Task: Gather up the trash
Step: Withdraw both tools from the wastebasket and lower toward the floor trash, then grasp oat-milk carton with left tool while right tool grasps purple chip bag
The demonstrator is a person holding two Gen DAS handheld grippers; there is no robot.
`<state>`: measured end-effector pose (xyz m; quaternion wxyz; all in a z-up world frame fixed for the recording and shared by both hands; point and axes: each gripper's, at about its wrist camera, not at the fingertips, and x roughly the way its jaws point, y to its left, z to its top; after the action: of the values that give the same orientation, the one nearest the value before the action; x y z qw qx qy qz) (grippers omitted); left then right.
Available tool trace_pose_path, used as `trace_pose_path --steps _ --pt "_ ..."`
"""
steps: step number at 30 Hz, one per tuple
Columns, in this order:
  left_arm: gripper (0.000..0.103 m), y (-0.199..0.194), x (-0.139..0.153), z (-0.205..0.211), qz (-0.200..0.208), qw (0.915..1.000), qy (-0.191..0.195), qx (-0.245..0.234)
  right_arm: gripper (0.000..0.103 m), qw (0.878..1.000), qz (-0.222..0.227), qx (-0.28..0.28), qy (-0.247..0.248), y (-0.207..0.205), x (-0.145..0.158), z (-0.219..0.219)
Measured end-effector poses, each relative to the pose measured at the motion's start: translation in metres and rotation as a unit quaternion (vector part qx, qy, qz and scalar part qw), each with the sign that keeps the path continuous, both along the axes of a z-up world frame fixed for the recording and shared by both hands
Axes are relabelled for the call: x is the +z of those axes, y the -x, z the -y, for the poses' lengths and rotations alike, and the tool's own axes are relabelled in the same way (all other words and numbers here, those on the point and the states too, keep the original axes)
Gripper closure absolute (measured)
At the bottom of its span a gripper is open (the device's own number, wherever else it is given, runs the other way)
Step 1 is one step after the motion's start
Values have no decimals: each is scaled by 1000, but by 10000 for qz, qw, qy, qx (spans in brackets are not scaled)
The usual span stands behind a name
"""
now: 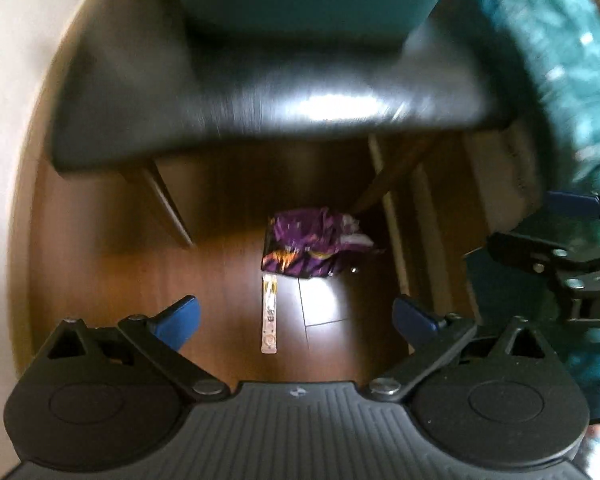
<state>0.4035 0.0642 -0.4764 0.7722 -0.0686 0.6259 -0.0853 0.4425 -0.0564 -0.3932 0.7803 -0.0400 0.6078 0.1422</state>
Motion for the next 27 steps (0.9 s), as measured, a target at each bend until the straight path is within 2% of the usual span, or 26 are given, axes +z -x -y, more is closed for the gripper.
trace_pose_path --steps 6,10,13,20,27 --pt "0 1 -123 19 -447 9989 -67 79 4 9991 -128 276 290 12 -123 -2" --pt "0 6 -200 28 -669 9974 -190 196 4 9981 -352 96 503 15 -203 9" --pt "0 6 -251 32 -823 9954 -338 363 4 9979 -399 -66 505 18 -245 18" --pt "0 -3 -331 34 -1042 9918 -470 577 4 9969 -405 136 658 14 -329 26" --pt "0 -6 -384 39 -1244 9890 -578 546 4 9964 -508 217 639 -1 -373 27"
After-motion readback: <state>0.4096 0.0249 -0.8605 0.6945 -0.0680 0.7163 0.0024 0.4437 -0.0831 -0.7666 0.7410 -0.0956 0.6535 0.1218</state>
